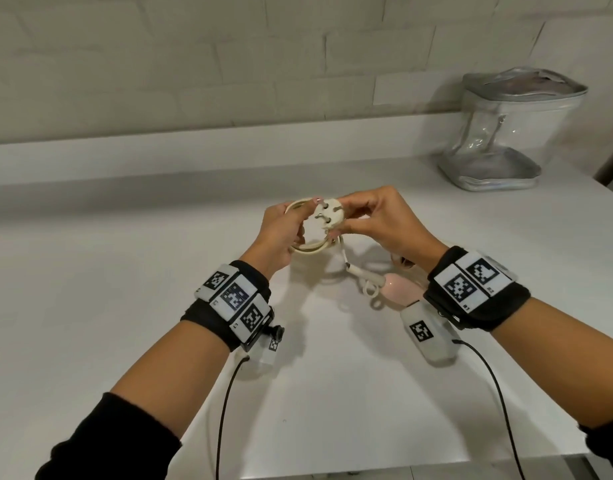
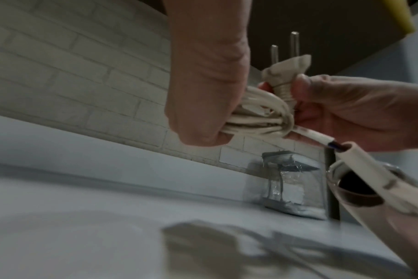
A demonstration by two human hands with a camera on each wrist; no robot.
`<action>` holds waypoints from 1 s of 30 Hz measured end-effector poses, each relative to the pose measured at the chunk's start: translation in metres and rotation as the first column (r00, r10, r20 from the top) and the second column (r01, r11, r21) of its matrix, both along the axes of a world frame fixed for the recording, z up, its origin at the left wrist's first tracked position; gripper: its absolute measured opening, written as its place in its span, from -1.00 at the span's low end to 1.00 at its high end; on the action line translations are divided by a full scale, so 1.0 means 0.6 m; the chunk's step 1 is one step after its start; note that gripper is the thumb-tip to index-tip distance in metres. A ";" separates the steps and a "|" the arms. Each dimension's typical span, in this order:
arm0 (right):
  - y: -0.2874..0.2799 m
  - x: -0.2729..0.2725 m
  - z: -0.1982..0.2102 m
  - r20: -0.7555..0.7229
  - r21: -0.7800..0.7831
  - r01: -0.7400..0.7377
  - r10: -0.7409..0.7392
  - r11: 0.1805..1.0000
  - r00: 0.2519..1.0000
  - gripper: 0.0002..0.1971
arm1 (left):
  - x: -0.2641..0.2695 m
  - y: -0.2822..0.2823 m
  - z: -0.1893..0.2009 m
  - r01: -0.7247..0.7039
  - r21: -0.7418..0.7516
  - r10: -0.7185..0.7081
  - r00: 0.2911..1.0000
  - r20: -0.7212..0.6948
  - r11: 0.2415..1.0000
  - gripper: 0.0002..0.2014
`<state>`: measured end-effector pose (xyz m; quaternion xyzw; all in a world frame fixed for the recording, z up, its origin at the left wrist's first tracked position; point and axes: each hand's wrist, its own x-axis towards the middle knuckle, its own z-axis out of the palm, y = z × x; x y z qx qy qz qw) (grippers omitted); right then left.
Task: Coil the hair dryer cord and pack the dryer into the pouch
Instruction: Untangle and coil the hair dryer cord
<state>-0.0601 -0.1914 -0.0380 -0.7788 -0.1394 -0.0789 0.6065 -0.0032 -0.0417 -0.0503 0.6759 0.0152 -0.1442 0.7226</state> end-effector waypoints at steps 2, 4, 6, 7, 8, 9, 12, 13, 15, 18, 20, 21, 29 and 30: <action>0.003 0.006 0.006 0.011 -0.063 -0.013 0.014 0.998 1.000 -0.62 | -0.002 -0.003 0.005 0.007 0.010 -0.007 0.999 0.044 1.000 -0.92; 0.002 0.011 0.005 -0.023 -0.085 -0.053 0.051 0.995 0.998 -0.61 | -0.002 0.001 0.008 0.029 0.018 -0.030 0.998 0.053 0.999 -0.90; 0.004 0.010 0.000 -0.104 -0.036 -0.144 0.140 0.989 0.985 -0.58 | 0.000 0.009 0.008 0.078 -0.005 -0.078 0.996 0.054 0.997 -0.83; 0.005 0.009 -0.003 -0.155 0.023 -0.194 0.195 0.981 0.968 -0.56 | 0.001 0.011 0.008 0.102 -0.011 -0.102 0.993 0.058 0.995 -0.75; 0.006 0.007 -0.004 -0.196 0.066 -0.233 0.242 0.970 0.950 -0.57 | 0.001 0.012 0.007 0.117 -0.006 -0.117 0.991 0.063 0.993 -0.69; 0.006 0.006 -0.005 -0.222 0.077 -0.250 0.261 0.965 0.940 -0.60 | -0.001 0.012 0.008 0.122 -0.001 -0.121 0.991 0.064 0.993 -0.67; 0.006 0.010 -0.004 -0.233 0.038 -0.190 0.194 0.981 0.953 -0.65 | -0.003 0.016 0.015 0.113 -0.051 -0.113 0.994 0.004 0.992 -0.66; 0.007 0.013 -0.004 -0.227 0.015 -0.163 0.162 0.987 0.960 -0.64 | -0.003 0.019 0.019 0.122 -0.090 -0.123 0.992 -0.006 0.988 -0.66; 0.009 0.019 -0.006 -0.217 -0.039 -0.130 0.118 0.991 0.969 -0.62 | -0.003 0.029 0.020 0.174 -0.133 -0.173 0.985 0.021 0.976 -0.73; 0.010 0.025 -0.009 -0.214 -0.121 -0.106 0.078 0.987 0.974 -0.64 | -0.004 0.042 0.013 0.270 -0.098 -0.261 0.960 0.099 0.958 -0.91; 0.009 0.025 -0.013 -0.218 -0.123 -0.115 0.086 0.986 0.972 -0.64 | -0.003 0.047 0.008 0.307 -0.081 -0.298 0.949 0.108 0.948 -0.86; 0.009 0.024 -0.015 -0.220 -0.111 -0.124 0.097 0.986 0.971 -0.64 | -0.003 0.049 0.009 0.316 -0.074 -0.307 0.945 0.113 0.946 -0.85; 0.001 0.022 -0.018 -0.255 -0.038 -0.163 0.149 0.986 0.955 -0.84 | -0.007 0.037 0.021 0.277 0.066 -0.284 0.949 0.138 0.958 -0.38; -0.001 0.025 -0.018 -0.252 -0.058 -0.151 0.132 0.987 0.959 -0.85 | -0.009 0.035 0.020 0.256 0.087 -0.266 0.954 0.139 0.963 -0.35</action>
